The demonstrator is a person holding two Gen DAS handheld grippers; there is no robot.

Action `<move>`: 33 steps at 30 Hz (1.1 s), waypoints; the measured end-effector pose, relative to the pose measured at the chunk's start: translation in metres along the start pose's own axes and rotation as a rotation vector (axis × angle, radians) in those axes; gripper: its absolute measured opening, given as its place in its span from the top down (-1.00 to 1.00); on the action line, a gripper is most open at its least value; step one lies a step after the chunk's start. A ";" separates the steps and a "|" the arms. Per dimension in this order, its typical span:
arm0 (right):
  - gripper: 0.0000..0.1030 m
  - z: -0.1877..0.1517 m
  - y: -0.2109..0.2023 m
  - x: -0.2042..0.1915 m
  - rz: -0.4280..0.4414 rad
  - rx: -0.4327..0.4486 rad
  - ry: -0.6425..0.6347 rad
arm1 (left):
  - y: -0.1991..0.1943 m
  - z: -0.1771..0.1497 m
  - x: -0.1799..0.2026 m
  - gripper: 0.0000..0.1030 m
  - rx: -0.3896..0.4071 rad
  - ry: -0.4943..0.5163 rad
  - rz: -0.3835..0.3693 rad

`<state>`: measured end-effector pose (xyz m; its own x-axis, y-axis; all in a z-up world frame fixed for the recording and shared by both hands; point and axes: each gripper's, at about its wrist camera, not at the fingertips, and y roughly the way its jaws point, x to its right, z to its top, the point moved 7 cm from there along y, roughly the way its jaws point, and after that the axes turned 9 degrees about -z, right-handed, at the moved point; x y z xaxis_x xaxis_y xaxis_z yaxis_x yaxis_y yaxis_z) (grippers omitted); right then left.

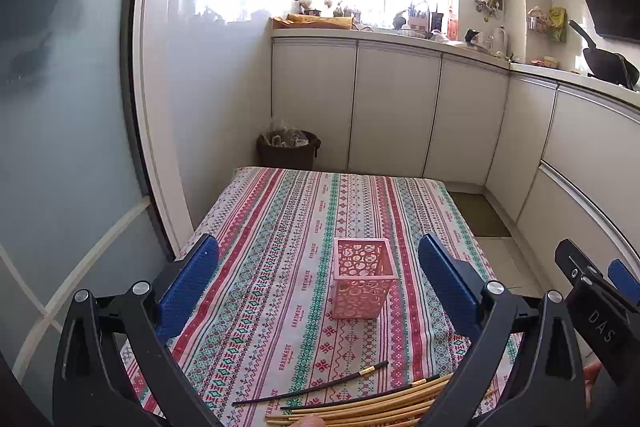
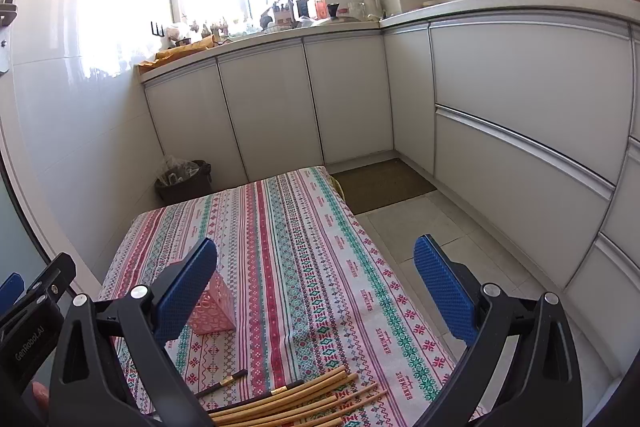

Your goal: Organize utensils

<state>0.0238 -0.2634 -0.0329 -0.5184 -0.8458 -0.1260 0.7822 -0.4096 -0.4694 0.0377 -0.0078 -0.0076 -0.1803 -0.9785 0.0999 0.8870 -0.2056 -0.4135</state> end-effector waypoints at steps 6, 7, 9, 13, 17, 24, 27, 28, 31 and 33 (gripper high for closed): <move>-0.87 -0.007 -0.012 0.005 -0.004 0.007 -0.003 | -0.011 -0.010 0.008 -0.86 -0.003 0.021 0.003; -0.87 -0.008 -0.015 0.007 -0.007 0.013 -0.005 | -0.014 -0.011 0.009 -0.86 0.000 0.025 0.004; -0.87 -0.009 -0.022 0.010 -0.016 0.025 -0.014 | -0.022 -0.016 0.009 -0.86 0.005 0.026 0.004; -0.87 -0.027 -0.032 0.023 -0.020 -0.005 0.005 | -0.034 -0.031 0.008 -0.86 -0.011 0.022 0.000; -0.87 -0.052 -0.045 0.035 -0.019 -0.031 0.008 | -0.051 -0.053 0.009 -0.86 -0.028 0.009 -0.002; -0.87 -0.088 -0.074 0.058 -0.034 -0.042 0.012 | -0.081 -0.090 0.011 -0.86 -0.039 0.010 0.005; -0.87 -0.096 -0.080 0.066 -0.043 -0.053 0.009 | -0.089 -0.099 0.011 -0.86 -0.048 0.014 0.005; -0.87 -0.098 -0.081 0.068 -0.046 -0.055 0.010 | -0.091 -0.100 0.012 -0.86 -0.051 0.015 0.004; -0.87 -0.100 -0.084 0.071 -0.053 -0.054 0.012 | -0.095 -0.102 0.015 -0.86 -0.050 0.016 -0.004; -0.87 -0.101 -0.086 0.073 -0.058 -0.050 0.013 | -0.097 -0.102 0.016 -0.86 -0.047 0.021 -0.007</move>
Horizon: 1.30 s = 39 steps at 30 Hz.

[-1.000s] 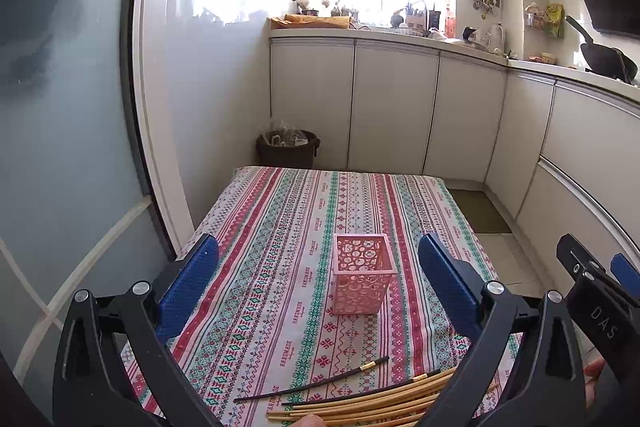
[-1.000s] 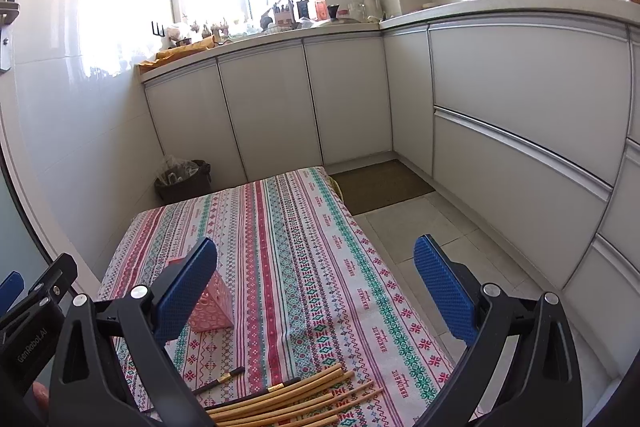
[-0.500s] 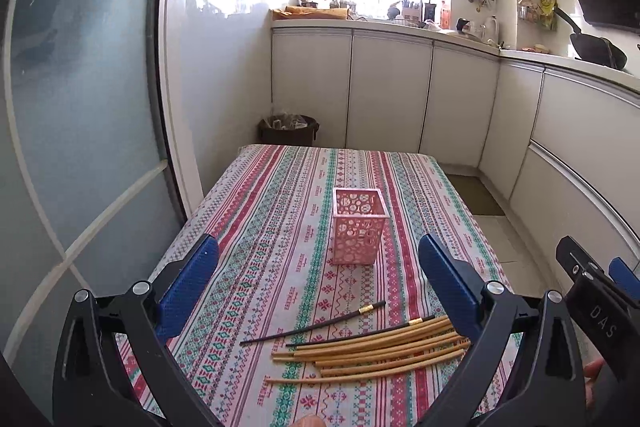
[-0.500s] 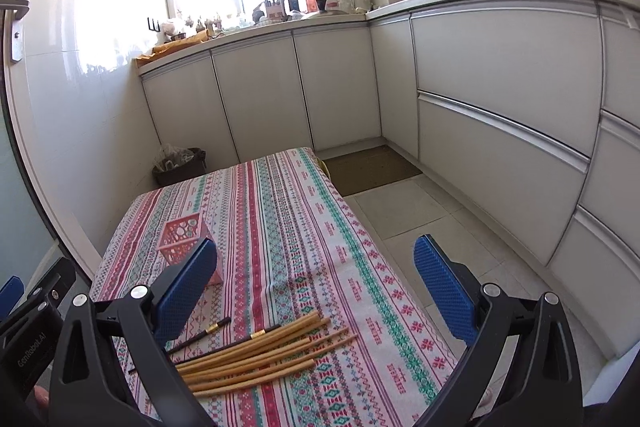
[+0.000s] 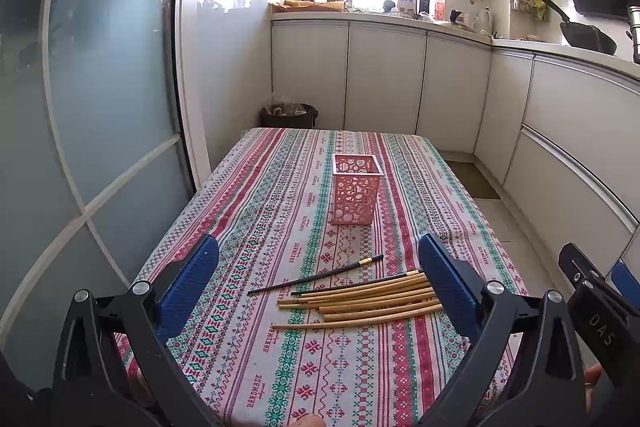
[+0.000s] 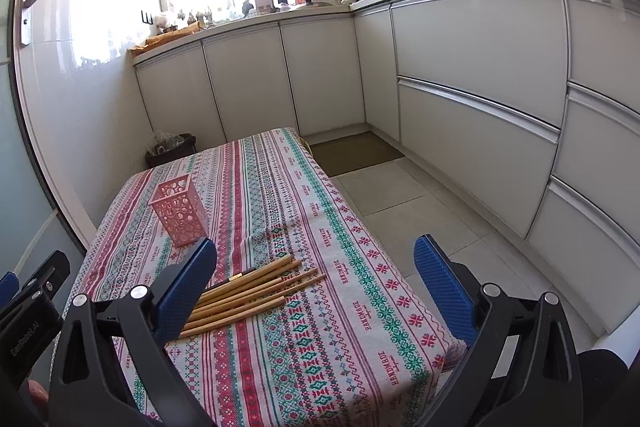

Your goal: Organize utensils

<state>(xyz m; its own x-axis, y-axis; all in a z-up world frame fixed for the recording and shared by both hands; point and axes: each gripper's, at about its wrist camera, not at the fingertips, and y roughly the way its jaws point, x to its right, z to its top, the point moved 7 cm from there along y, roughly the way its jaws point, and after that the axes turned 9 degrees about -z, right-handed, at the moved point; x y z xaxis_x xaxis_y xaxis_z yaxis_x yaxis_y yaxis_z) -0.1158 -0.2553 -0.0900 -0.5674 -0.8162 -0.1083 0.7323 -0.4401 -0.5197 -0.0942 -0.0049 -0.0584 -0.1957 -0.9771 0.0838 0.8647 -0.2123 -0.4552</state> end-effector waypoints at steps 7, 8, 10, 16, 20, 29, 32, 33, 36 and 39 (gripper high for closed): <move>-0.87 0.000 -0.003 0.004 -0.010 0.006 0.001 | 0.001 -0.003 0.005 -0.86 -0.004 0.007 -0.014; -0.87 0.000 -0.003 0.004 -0.011 0.007 0.001 | 0.001 -0.003 0.005 -0.86 -0.003 0.008 -0.016; -0.87 -0.001 -0.003 0.005 -0.011 0.005 0.002 | 0.000 -0.003 0.005 -0.86 -0.003 0.008 -0.018; -0.87 -0.002 -0.003 0.005 -0.008 0.003 0.002 | 0.000 -0.004 0.005 -0.86 -0.004 0.010 -0.017; -0.87 -0.002 -0.003 0.006 -0.009 0.000 0.005 | -0.001 -0.004 0.005 -0.86 -0.004 0.011 -0.018; -0.87 -0.002 -0.002 0.007 -0.009 -0.001 0.007 | -0.001 -0.004 0.005 -0.86 -0.004 0.011 -0.020; -0.87 -0.002 -0.002 0.007 -0.009 -0.001 0.005 | 0.000 -0.004 0.005 -0.86 -0.005 0.011 -0.020; -0.87 -0.002 -0.002 0.007 -0.008 -0.002 0.005 | 0.000 -0.004 0.005 -0.86 -0.006 0.012 -0.019; -0.87 -0.004 -0.001 0.008 -0.009 -0.004 0.007 | 0.000 -0.005 0.005 -0.86 -0.009 0.012 -0.018; -0.87 -0.004 0.000 0.008 -0.008 -0.006 0.007 | 0.001 -0.006 0.005 -0.86 -0.012 0.014 -0.017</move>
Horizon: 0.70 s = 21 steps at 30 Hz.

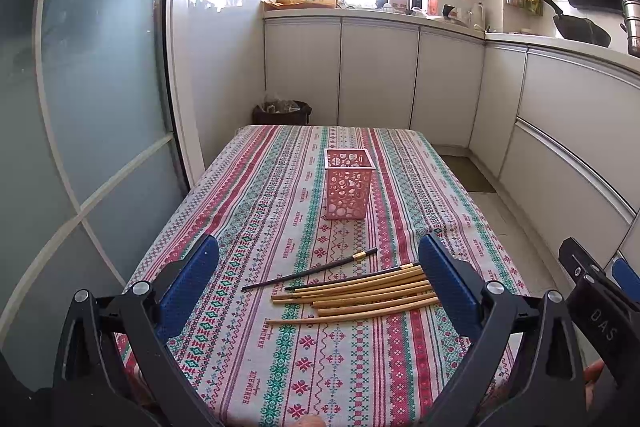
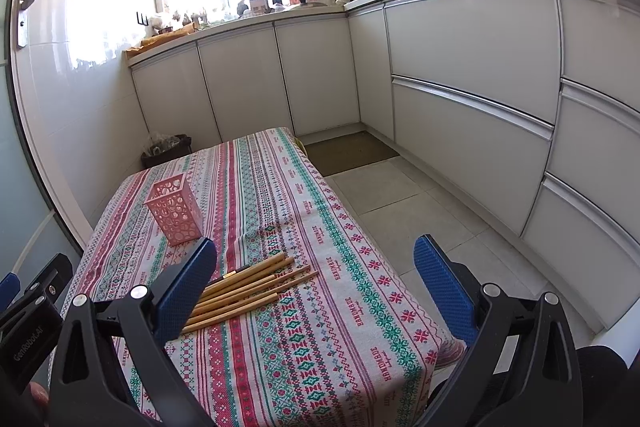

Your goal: Organize utensils

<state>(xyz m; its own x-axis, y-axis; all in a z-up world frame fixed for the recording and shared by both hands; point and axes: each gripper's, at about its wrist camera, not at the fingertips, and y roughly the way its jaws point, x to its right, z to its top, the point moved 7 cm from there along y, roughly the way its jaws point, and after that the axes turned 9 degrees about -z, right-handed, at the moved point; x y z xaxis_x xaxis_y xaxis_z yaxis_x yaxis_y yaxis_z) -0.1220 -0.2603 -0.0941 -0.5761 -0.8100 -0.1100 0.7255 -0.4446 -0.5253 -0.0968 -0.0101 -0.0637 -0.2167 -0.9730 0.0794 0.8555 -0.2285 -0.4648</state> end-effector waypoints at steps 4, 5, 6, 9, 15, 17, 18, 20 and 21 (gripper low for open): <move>-0.87 0.004 0.002 0.004 0.000 -0.021 0.029 | 0.008 -0.001 0.000 -0.86 -0.039 -0.001 -0.024; -0.87 0.007 0.003 0.008 0.008 -0.041 0.052 | 0.016 0.001 0.001 -0.86 -0.077 0.022 -0.053; -0.87 0.011 0.004 0.012 0.024 -0.067 0.083 | 0.025 0.002 0.004 -0.86 -0.121 0.058 -0.095; -0.87 0.029 0.011 0.025 0.109 -0.138 0.196 | 0.066 -0.009 0.032 -0.86 -0.400 0.218 -0.373; -0.87 0.053 0.040 0.033 0.284 -0.286 0.280 | 0.119 -0.047 0.058 -0.86 -0.754 0.527 -0.441; -0.87 0.048 0.057 0.035 0.316 -0.341 0.310 | 0.130 -0.043 0.066 -0.86 -0.766 0.561 -0.450; -0.87 0.043 0.066 0.036 0.317 -0.366 0.324 | 0.137 -0.041 0.068 -0.86 -0.779 0.564 -0.451; -0.87 0.031 0.082 0.035 0.331 -0.432 0.338 | 0.158 -0.038 0.068 -0.86 -0.809 0.576 -0.428; -0.87 0.026 0.089 0.033 0.346 -0.471 0.345 | 0.174 -0.036 0.063 -0.86 -0.815 0.591 -0.383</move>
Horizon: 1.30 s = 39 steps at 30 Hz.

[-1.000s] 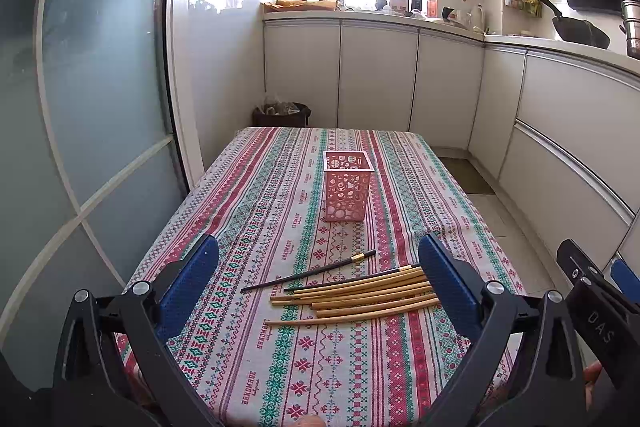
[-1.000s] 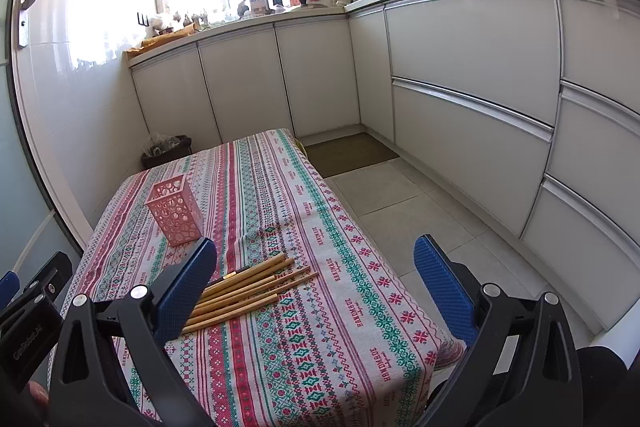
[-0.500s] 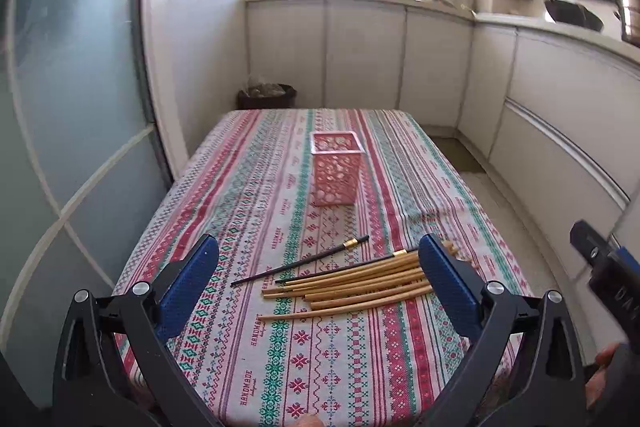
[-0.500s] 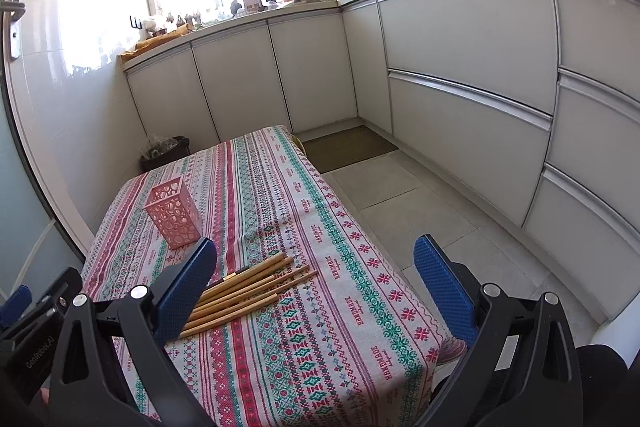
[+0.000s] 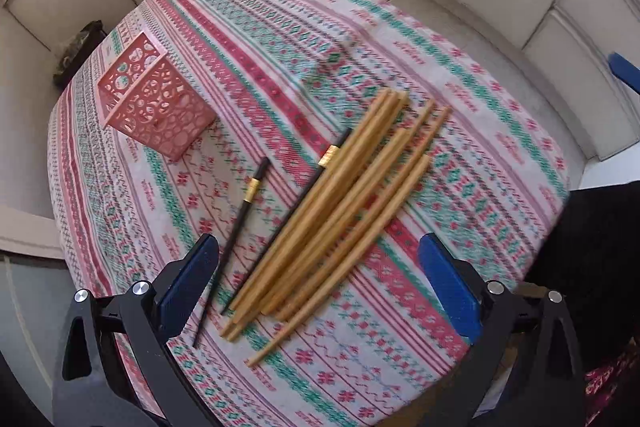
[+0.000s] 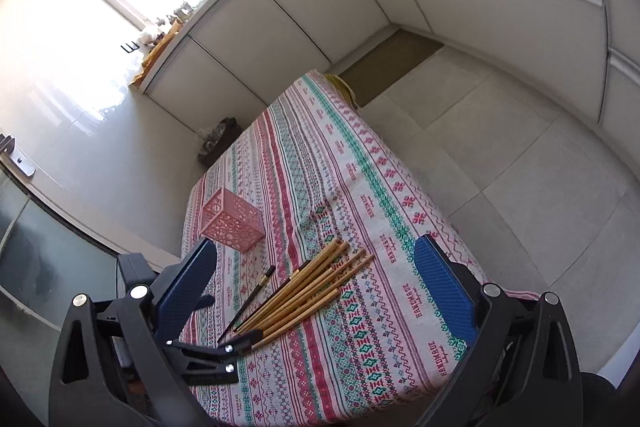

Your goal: Organize utensils

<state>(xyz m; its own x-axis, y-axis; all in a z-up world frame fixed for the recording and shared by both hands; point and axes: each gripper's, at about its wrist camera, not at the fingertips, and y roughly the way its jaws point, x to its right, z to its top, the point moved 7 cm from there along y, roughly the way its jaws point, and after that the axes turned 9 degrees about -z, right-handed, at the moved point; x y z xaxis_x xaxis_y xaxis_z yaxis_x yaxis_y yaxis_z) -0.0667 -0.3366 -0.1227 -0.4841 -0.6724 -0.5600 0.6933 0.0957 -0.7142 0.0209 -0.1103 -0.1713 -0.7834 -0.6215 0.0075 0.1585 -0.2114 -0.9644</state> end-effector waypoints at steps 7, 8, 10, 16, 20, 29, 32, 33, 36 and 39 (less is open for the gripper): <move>-0.87 -0.003 0.030 -0.005 0.054 -0.133 0.026 | 0.042 0.021 -0.072 -0.11 -0.097 -0.171 0.008; -0.87 -0.002 0.032 -0.005 0.064 -0.143 0.029 | 0.047 0.021 -0.077 -0.09 -0.108 -0.184 -0.002; -0.87 -0.001 0.036 -0.007 0.081 -0.166 0.038 | 0.056 0.018 -0.082 0.00 -0.122 -0.193 -0.035; -0.87 -0.004 0.047 -0.011 0.071 -0.212 0.048 | 0.068 0.018 -0.081 0.26 -0.143 -0.170 -0.101; -0.87 -0.009 0.056 -0.001 0.056 -0.257 0.105 | 0.069 0.018 -0.075 0.63 -0.144 -0.143 -0.122; -0.87 -0.035 0.102 0.005 -0.050 -0.412 0.148 | 0.022 -0.008 -0.074 0.86 0.129 -0.322 -0.152; -0.80 -0.051 0.119 0.003 -0.090 -0.472 0.183 | -0.034 -0.028 -0.076 0.87 0.286 -0.371 -0.176; -0.65 -0.058 0.126 0.004 -0.105 -0.497 0.208 | -0.053 -0.028 -0.080 0.87 0.337 -0.384 -0.194; 0.01 -0.077 0.143 0.002 -0.158 -0.555 0.248 | -0.101 -0.040 -0.068 0.88 0.496 -0.385 -0.246; 0.34 -0.087 0.155 -0.003 -0.227 -0.551 0.248 | -0.130 -0.042 -0.058 0.88 0.614 -0.373 -0.271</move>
<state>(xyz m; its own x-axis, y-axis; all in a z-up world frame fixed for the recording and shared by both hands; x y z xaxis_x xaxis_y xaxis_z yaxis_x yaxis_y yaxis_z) -0.0042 -0.2557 -0.2676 -0.7414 -0.5369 -0.4026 0.2152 0.3780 -0.9004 0.0200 -0.0151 -0.0570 -0.6049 -0.6789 0.4161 0.3807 -0.7056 -0.5976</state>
